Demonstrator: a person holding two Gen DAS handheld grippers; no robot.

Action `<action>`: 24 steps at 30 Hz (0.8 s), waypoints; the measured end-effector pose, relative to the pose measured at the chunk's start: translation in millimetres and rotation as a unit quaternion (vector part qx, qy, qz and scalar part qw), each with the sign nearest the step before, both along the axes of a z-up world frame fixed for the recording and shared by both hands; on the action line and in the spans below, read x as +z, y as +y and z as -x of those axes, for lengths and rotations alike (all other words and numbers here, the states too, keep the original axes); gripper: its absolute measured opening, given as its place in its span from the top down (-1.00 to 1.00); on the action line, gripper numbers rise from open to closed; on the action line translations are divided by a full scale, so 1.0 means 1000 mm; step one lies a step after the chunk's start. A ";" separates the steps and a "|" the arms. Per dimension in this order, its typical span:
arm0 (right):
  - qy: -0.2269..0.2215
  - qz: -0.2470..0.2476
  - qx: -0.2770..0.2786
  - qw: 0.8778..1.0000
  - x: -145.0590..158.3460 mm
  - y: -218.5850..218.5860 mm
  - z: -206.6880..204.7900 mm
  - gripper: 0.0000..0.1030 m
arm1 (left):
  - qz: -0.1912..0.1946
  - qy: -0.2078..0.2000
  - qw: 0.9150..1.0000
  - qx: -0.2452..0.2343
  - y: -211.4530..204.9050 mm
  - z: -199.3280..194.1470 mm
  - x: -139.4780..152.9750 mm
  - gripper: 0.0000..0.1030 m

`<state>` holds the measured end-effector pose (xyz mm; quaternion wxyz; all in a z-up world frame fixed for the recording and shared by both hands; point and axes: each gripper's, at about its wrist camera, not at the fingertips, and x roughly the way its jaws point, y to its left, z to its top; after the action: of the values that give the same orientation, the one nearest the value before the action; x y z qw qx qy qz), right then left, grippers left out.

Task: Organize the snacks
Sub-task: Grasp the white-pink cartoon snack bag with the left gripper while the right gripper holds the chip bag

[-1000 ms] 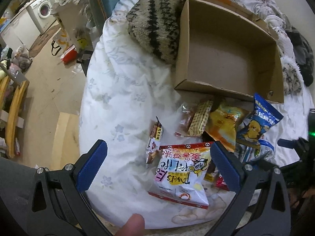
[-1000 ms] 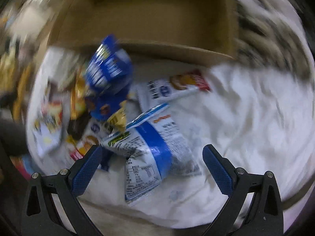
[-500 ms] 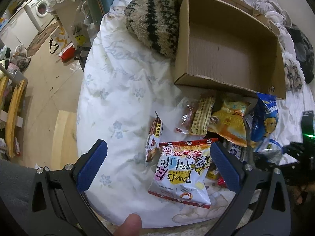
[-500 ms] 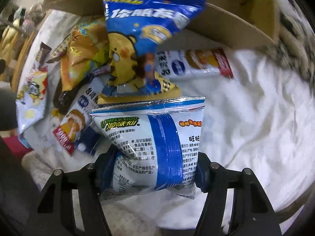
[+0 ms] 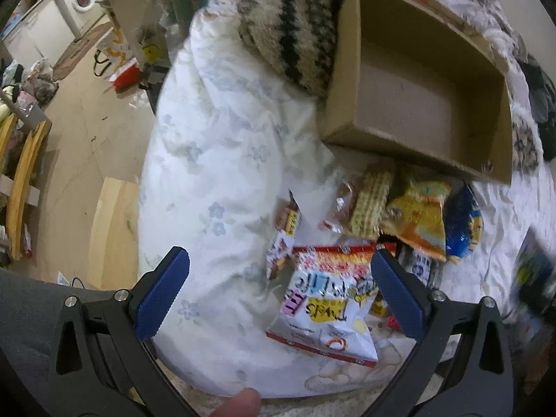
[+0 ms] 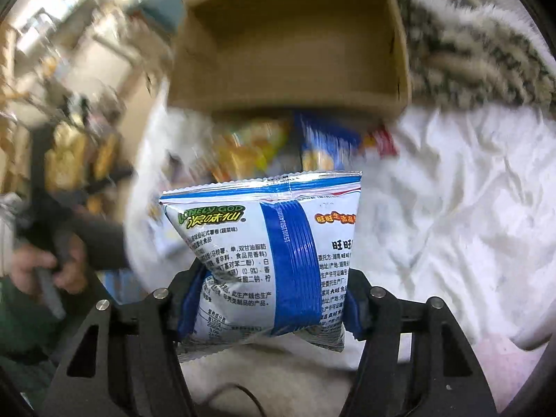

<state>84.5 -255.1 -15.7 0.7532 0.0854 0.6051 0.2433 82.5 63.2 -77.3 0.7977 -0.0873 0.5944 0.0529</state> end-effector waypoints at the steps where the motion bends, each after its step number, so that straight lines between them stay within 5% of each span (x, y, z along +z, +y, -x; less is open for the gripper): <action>1: -0.011 -0.007 -0.013 1.000 0.005 -0.005 -0.002 -0.30 | 0.002 0.008 1.000 -0.010 -0.005 0.000 -0.004 -1.00; 11: -0.009 0.033 -0.057 0.998 -0.011 0.000 -0.014 -0.30 | -0.020 0.084 0.990 -0.113 -0.063 0.003 -0.054 -1.00; 17: -0.012 0.047 -0.057 0.997 -0.036 0.011 -0.005 -0.30 | -0.071 0.069 0.980 -0.172 -0.097 0.009 -0.061 -0.96; 24: -0.018 0.056 -0.055 0.997 -0.038 0.015 -0.006 -0.30 | -0.052 0.061 0.984 -0.160 -0.095 0.013 -0.055 -0.24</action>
<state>90.8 -240.3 -53.7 0.7795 0.0717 0.5989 0.1690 69.2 -31.5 -132.4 0.7614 0.0539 0.6448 -0.0399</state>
